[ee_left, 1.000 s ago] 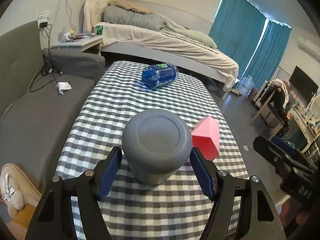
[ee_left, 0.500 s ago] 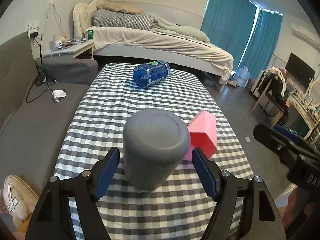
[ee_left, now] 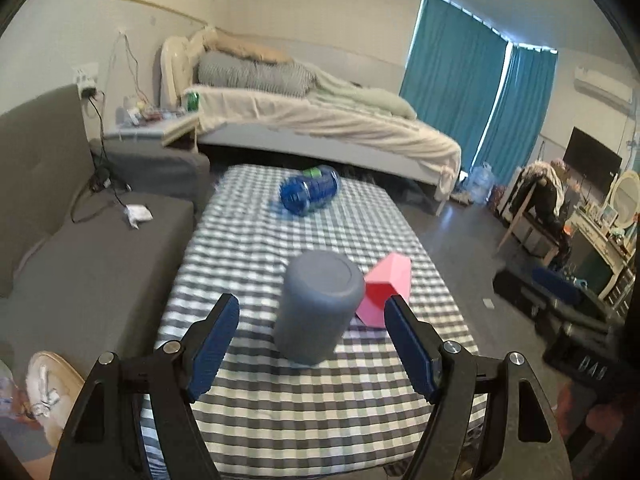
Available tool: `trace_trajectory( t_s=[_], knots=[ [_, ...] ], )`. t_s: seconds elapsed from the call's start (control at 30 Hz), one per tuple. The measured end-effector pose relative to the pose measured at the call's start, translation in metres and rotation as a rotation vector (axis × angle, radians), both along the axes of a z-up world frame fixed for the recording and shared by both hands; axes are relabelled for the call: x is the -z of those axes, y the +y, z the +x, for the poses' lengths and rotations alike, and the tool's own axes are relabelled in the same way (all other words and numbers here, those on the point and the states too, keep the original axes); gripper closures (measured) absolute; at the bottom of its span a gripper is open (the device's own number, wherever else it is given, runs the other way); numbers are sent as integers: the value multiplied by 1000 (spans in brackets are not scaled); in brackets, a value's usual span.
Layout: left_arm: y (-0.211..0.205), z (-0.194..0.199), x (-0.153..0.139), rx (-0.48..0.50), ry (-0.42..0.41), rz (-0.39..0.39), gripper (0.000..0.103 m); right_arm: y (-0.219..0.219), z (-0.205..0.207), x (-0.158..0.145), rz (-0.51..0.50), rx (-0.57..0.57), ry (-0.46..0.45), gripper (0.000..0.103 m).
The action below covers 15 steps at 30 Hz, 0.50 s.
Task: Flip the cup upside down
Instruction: 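Set the grey cup on the table and open the left gripper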
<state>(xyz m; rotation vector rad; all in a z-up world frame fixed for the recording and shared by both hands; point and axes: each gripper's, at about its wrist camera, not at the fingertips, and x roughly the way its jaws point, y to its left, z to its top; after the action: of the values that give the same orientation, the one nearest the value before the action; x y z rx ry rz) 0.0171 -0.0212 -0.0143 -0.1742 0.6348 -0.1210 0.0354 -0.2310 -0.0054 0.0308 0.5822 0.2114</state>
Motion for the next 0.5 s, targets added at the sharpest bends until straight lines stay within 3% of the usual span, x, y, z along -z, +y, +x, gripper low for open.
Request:
trace_trajectory(
  t_s=[0.27,0.37,0.5],
  knots=[
    [20,-22,-22,-30,-111,81,25,12,-35,-4,-13,-15,-28,10],
    [20,-24,-15,-39,-116,134,10,18,-40,-2,-15,-11,-33,10],
    [22,-26,-3,-60,-102,201,5,26,-39,3,-23,6,-37,0]
  ],
)
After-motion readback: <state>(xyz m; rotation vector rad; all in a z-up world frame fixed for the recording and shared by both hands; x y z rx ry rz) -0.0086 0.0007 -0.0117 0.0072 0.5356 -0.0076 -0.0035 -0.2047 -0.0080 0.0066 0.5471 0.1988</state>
